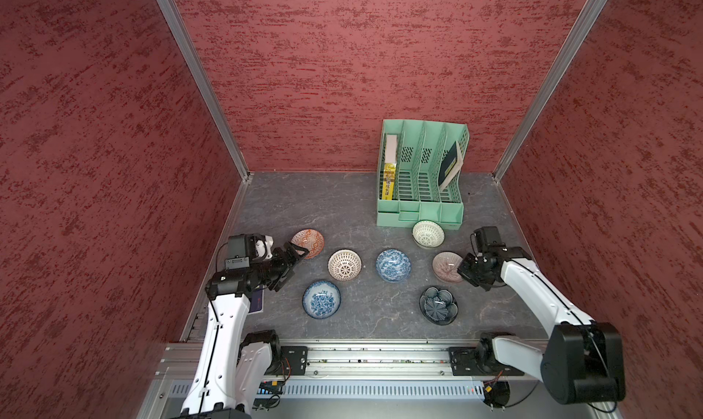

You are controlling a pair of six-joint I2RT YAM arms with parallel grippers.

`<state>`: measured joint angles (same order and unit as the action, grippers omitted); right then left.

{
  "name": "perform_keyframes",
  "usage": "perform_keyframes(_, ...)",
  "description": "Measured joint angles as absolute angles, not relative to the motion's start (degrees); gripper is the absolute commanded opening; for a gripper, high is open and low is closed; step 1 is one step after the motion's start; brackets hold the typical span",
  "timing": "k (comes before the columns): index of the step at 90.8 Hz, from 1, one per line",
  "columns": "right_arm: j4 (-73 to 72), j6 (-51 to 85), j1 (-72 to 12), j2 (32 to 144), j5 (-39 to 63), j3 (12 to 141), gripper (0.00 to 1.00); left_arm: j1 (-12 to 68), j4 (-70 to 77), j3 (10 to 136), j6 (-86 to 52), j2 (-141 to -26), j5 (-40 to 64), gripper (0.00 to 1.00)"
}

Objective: Stack the bowls
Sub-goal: Pick up the bowl from the center of the board.

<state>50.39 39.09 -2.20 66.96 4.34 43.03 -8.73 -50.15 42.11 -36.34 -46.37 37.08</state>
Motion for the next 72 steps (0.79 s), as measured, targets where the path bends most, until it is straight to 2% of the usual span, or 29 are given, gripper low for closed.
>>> perform_keyframes(23,60.1,36.8,-2.2,62.5,5.4,53.5,0.00,-8.7,-52.4,43.9,-34.4,-46.2,38.0,0.91)
perform_keyframes(35,64.5,35.1,-2.2,62.6,8.3,60.8,0.00,-8.7,-55.9,52.1,-31.2,-48.3,39.2,0.85)
perform_keyframes(46,68.0,33.8,-3.3,63.7,10.6,66.9,0.00,-7.3,-57.6,59.4,-29.0,-51.7,40.2,0.84)
perform_keyframes(56,70.3,33.4,-6.2,65.5,12.8,71.6,0.00,-1.8,-59.5,64.3,-28.5,-55.8,39.5,0.81)
perform_keyframes(72,71.9,34.2,-15.6,71.0,14.4,77.8,0.00,13.6,-62.6,75.0,-28.9,-64.4,32.9,0.75)
